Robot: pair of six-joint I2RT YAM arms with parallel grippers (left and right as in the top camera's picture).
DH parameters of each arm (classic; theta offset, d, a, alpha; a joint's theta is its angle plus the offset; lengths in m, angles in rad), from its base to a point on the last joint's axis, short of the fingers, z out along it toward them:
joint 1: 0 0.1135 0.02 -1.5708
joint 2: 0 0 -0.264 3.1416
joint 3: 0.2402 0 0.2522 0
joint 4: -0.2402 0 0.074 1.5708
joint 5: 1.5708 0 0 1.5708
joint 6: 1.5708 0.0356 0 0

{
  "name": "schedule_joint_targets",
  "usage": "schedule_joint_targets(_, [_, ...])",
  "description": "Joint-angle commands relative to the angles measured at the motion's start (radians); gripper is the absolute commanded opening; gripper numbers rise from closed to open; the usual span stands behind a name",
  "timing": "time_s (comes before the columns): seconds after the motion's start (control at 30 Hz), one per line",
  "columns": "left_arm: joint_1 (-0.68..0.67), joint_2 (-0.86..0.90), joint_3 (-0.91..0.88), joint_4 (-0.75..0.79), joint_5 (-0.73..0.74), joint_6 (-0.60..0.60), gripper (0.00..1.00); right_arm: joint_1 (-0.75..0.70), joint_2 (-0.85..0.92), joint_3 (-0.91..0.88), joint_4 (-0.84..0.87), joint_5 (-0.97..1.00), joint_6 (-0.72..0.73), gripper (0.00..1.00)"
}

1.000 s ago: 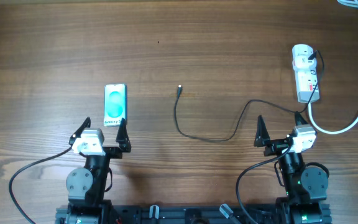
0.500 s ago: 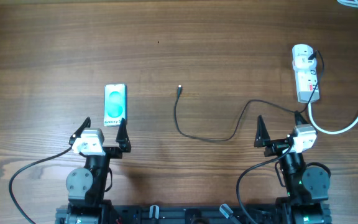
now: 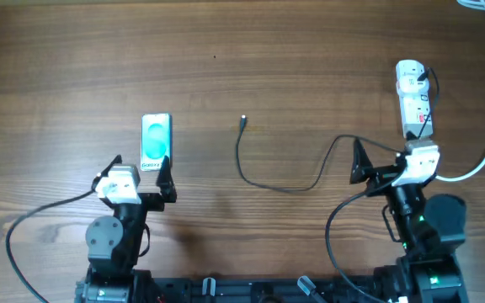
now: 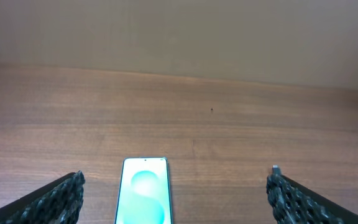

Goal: Plug charger to phone and switch on socket
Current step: 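Move the left gripper over the phone and the right gripper toward the cable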

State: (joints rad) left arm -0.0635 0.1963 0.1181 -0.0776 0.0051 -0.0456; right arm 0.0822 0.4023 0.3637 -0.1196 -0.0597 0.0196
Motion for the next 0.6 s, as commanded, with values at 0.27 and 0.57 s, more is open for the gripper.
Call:
schedule_joint_targets(0.27, [0.008,0.373,0.422,-0.125,0.098,0.000,1.00,-0.004,0.148,0.341,-0.265,-0.015,0.015,1.00])
schedule_joint_targets(0.57, [0.008,0.723,0.936,-0.567,0.178,-0.018,1.00,-0.004,0.403,0.710,-0.591,-0.016,0.007,1.00])
